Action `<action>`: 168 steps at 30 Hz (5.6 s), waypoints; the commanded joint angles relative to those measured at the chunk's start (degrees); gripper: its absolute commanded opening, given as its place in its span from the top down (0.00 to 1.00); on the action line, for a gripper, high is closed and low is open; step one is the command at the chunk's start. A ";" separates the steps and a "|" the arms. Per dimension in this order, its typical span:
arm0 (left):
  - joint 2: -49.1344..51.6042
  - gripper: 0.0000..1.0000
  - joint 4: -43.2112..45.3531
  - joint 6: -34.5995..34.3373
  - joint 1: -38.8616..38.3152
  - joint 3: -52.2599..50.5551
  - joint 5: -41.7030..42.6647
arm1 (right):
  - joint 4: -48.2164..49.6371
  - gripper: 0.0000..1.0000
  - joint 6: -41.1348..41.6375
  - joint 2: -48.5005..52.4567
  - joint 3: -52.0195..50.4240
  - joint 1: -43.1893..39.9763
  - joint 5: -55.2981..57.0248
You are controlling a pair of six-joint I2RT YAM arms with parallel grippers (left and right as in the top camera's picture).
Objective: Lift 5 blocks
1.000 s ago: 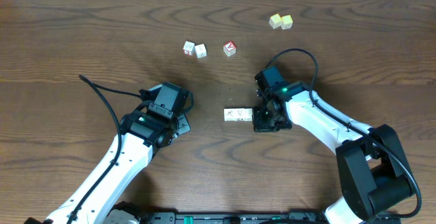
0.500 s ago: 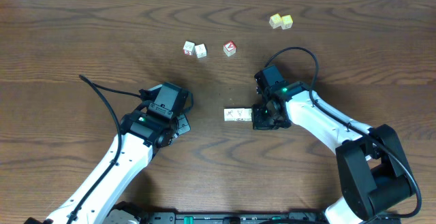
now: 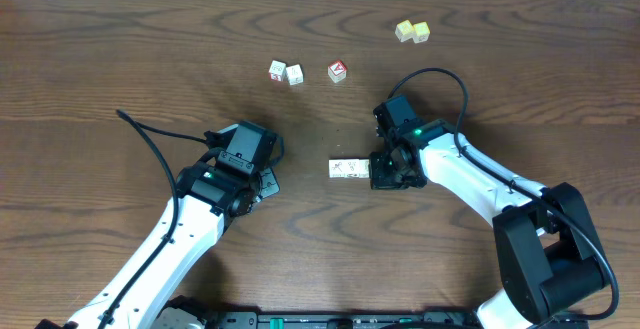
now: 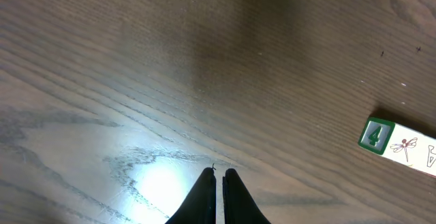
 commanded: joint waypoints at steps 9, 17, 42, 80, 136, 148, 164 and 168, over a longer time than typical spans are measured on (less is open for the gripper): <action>-0.15 0.93 -0.31 0.33 0.35 0.22 -0.92 | -9.22 0.99 -3.72 -4.66 3.34 -3.02 -1.97; -0.15 0.93 -0.33 0.35 0.35 0.22 -0.92 | -11.21 0.99 -4.52 -4.55 3.13 -7.76 4.37; 12.17 0.93 14.47 18.43 9.27 0.22 37.33 | 6.97 0.99 -13.99 -4.52 -7.58 -29.86 -30.91; 29.14 0.93 31.50 27.19 4.98 0.22 37.88 | 19.28 0.99 -9.42 -4.46 -14.97 -23.56 -25.90; 29.16 0.93 37.22 19.98 -0.74 0.22 33.79 | 21.81 0.99 -8.33 -4.46 -14.95 -18.75 -23.58; 29.16 0.93 37.16 19.17 -0.74 0.22 34.25 | 22.10 0.99 -8.50 -4.48 -14.78 -18.12 -23.61; 29.16 0.93 37.03 19.21 -0.74 0.22 34.27 | 21.92 0.99 -10.54 -4.48 -13.46 -14.10 -21.00; 29.16 0.93 36.96 20.72 -0.74 0.22 35.21 | 20.39 0.99 -10.54 -4.48 -12.26 -13.77 -20.41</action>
